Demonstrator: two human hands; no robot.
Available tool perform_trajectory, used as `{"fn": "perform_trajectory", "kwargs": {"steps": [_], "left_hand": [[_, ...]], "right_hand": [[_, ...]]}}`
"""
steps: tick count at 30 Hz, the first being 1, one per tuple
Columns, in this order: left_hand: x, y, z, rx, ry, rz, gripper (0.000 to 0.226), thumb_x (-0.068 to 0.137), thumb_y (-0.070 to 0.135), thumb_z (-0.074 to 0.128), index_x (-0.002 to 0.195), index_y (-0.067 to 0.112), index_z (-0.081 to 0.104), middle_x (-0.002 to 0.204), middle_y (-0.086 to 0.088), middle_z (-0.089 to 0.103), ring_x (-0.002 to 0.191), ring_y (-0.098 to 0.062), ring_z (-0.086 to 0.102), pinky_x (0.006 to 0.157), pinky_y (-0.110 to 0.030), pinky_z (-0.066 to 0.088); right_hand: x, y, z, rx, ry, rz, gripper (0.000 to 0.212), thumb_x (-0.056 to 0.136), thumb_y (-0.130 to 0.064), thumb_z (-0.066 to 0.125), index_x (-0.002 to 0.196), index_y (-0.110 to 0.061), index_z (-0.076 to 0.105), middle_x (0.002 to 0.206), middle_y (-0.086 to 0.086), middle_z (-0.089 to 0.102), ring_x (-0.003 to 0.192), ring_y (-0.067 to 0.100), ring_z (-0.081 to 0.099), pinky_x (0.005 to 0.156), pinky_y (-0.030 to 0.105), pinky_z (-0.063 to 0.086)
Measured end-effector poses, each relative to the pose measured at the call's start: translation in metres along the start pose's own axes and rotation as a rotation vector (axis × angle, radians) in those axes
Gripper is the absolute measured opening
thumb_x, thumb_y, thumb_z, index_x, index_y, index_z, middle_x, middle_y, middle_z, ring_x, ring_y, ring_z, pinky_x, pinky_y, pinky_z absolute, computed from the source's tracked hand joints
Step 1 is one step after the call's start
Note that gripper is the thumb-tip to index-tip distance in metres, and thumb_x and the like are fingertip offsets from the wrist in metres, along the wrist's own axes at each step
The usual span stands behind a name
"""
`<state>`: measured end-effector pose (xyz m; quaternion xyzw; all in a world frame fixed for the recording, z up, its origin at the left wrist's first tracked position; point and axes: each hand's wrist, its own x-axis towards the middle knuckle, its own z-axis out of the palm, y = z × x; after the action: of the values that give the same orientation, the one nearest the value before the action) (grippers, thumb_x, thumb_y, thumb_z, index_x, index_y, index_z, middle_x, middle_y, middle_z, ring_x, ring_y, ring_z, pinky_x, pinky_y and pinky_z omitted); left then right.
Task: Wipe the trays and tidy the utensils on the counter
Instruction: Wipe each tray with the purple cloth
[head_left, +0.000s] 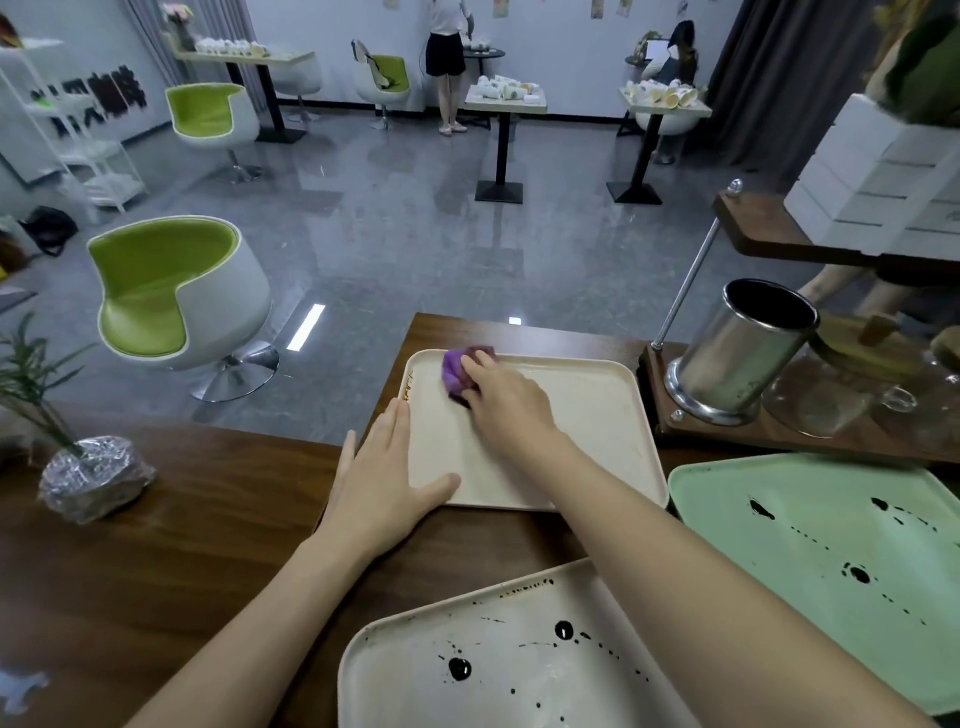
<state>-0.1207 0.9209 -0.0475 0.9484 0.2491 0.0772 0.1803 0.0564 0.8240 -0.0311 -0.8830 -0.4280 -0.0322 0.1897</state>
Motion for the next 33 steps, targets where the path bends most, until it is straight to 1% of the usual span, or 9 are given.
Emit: {"fn": "perform_trajectory", "kwargs": {"steps": [4, 9, 14, 17, 21, 23, 25, 28, 33], "left_hand": [[-0.001, 0.000, -0.001, 0.023, -0.010, -0.007, 0.105, 0.090, 0.074, 0.044, 0.164, 0.020, -0.007, 0.172, 0.004, -0.001, 0.158, -0.011, 0.007, 0.129, -0.047, 0.000], [-0.001, 0.000, -0.001, 0.034, -0.013, -0.010, 0.104, 0.091, 0.075, 0.042, 0.164, 0.020, -0.007, 0.173, 0.003, -0.001, 0.158, -0.012, 0.007, 0.129, -0.048, 0.002], [-0.002, 0.003, -0.002, 0.036, -0.006, -0.002, 0.104, 0.090, 0.076, 0.043, 0.163, 0.020, -0.007, 0.173, 0.003, -0.001, 0.158, -0.013, 0.007, 0.128, -0.048, 0.000], [-0.002, 0.003, -0.002, 0.029, -0.002, 0.006, 0.105, 0.090, 0.076, 0.044, 0.164, 0.020, -0.006, 0.172, 0.004, -0.003, 0.158, -0.012, 0.006, 0.128, -0.049, -0.001], [-0.001, 0.002, 0.000, 0.006, 0.012, 0.015, 0.106, 0.088, 0.076, 0.045, 0.164, 0.023, -0.006, 0.172, 0.004, -0.003, 0.158, -0.012, 0.008, 0.128, -0.049, 0.000], [-0.001, 0.001, 0.000, -0.016, 0.010, 0.025, 0.107, 0.086, 0.075, 0.046, 0.164, 0.023, -0.007, 0.173, 0.004, -0.002, 0.157, -0.010, 0.007, 0.128, -0.049, 0.000], [-0.002, 0.000, 0.001, -0.045, 0.024, 0.032, 0.109, 0.084, 0.076, 0.047, 0.164, 0.024, -0.006, 0.173, 0.006, 0.001, 0.157, -0.006, 0.005, 0.128, -0.047, 0.000], [-0.003, 0.004, -0.002, -0.102, 0.059, 0.030, 0.110, 0.082, 0.083, 0.047, 0.164, 0.028, -0.003, 0.172, 0.011, 0.006, 0.156, -0.003, 0.009, 0.128, -0.046, 0.002], [-0.005, 0.005, -0.008, -0.142, 0.020, 0.008, 0.120, 0.077, 0.082, 0.051, 0.163, 0.025, -0.009, 0.173, 0.004, 0.000, 0.157, -0.005, 0.004, 0.128, -0.044, 0.001]], "right_hand": [[-0.022, 0.044, -0.022, -0.058, 0.030, 0.142, 0.016, 0.100, -0.028, 0.046, 0.115, -0.023, 0.050, 0.130, -0.002, 0.052, 0.104, 0.033, 0.059, 0.068, 0.038, 0.042], [-0.045, 0.085, -0.042, -0.179, 0.091, 0.369, 0.022, 0.102, -0.030, 0.046, 0.118, -0.016, 0.051, 0.127, 0.003, 0.052, 0.116, 0.032, 0.054, 0.078, 0.043, 0.045], [-0.045, 0.087, -0.038, -0.172, 0.137, 0.403, 0.025, 0.102, -0.028, 0.047, 0.120, -0.013, 0.054, 0.126, 0.005, 0.054, 0.116, 0.032, 0.054, 0.075, 0.040, 0.043], [-0.037, 0.079, -0.030, -0.174, 0.169, 0.441, 0.027, 0.100, -0.026, 0.050, 0.122, -0.012, 0.056, 0.124, 0.007, 0.057, 0.117, 0.032, 0.053, 0.080, 0.040, 0.044], [-0.020, 0.040, -0.015, -0.071, 0.146, 0.346, 0.029, 0.099, -0.025, 0.051, 0.126, -0.016, 0.052, 0.129, 0.005, 0.052, 0.112, 0.032, 0.055, 0.070, 0.035, 0.034], [-0.009, 0.009, -0.003, -0.021, 0.089, 0.231, 0.027, 0.098, -0.024, 0.051, 0.124, -0.019, 0.052, 0.133, 0.002, 0.050, 0.114, 0.031, 0.053, 0.071, 0.036, 0.038], [0.001, -0.020, 0.008, 0.033, 0.016, 0.113, 0.029, 0.098, -0.025, 0.051, 0.127, -0.021, 0.053, 0.138, -0.002, 0.050, 0.120, 0.029, 0.051, 0.078, 0.037, 0.044], [0.008, -0.044, 0.011, 0.083, -0.079, -0.006, 0.032, 0.099, -0.026, 0.052, 0.131, -0.024, 0.056, 0.143, -0.005, 0.051, 0.126, 0.024, 0.049, 0.086, 0.035, 0.046], [-0.018, -0.036, -0.009, 0.153, -0.179, -0.093, 0.047, 0.097, -0.025, 0.057, 0.144, -0.030, 0.054, 0.152, -0.005, 0.050, 0.132, 0.027, 0.051, 0.101, 0.037, 0.043]]}}
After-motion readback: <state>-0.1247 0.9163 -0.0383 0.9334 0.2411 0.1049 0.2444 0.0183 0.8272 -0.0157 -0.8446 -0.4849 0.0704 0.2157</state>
